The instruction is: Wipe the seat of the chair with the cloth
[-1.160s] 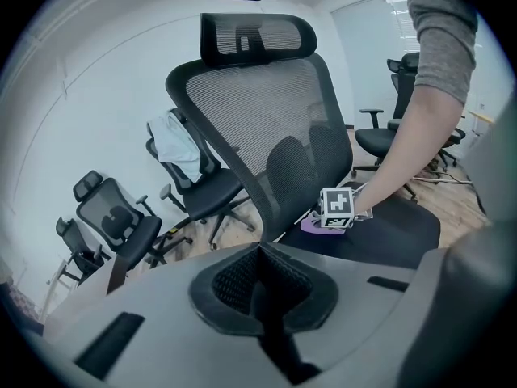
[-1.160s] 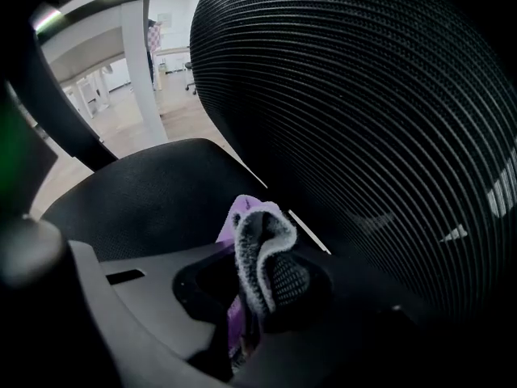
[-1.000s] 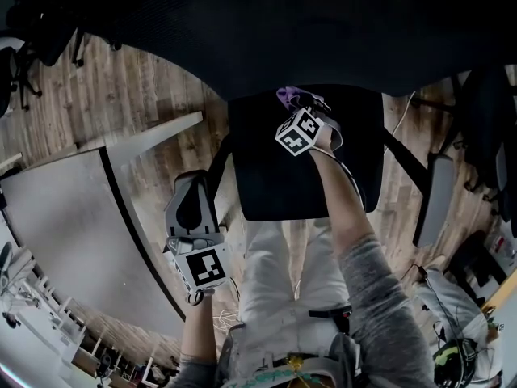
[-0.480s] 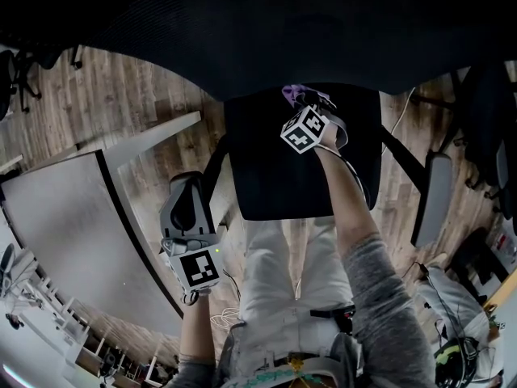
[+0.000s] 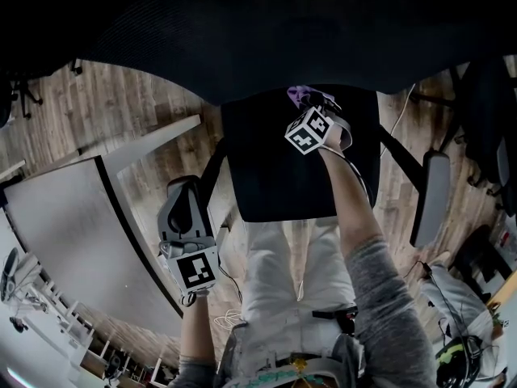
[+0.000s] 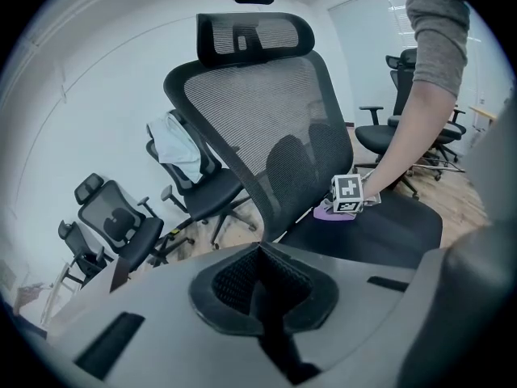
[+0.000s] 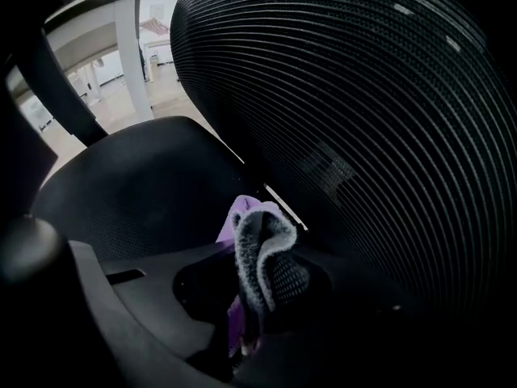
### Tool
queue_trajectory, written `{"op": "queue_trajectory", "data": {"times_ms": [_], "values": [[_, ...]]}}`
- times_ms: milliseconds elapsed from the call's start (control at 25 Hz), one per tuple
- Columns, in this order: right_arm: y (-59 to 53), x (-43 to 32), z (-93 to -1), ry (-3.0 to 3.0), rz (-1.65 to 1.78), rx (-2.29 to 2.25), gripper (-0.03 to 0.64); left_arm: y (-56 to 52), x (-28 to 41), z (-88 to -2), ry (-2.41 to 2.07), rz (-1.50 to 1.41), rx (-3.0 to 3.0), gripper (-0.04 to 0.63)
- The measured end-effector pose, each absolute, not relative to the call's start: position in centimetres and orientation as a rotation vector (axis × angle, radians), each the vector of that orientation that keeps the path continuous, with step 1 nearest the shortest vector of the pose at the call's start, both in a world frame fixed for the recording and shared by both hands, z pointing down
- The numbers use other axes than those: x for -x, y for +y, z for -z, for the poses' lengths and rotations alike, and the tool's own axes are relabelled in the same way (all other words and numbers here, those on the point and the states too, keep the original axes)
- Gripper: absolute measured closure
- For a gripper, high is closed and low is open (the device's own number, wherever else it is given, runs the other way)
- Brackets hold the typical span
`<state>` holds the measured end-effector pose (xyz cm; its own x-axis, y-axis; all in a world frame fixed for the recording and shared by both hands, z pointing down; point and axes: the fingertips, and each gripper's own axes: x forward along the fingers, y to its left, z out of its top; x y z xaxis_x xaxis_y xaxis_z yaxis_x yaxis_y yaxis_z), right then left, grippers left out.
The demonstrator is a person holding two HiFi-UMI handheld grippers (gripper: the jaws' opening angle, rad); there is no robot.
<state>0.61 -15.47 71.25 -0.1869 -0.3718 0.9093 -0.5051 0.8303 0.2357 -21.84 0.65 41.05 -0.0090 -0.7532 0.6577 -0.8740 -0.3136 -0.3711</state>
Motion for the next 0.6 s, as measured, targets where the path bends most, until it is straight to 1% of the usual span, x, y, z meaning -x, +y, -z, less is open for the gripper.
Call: {"op": "queue_trajectory", "data": {"times_ms": [600], "values": [[-16.0, -3.4, -71.0, -1.790, -0.135, -0.694, 0.565, 0.8, 21.9, -41.0, -1.757, -1.241, -2.098, 0.597]]}}
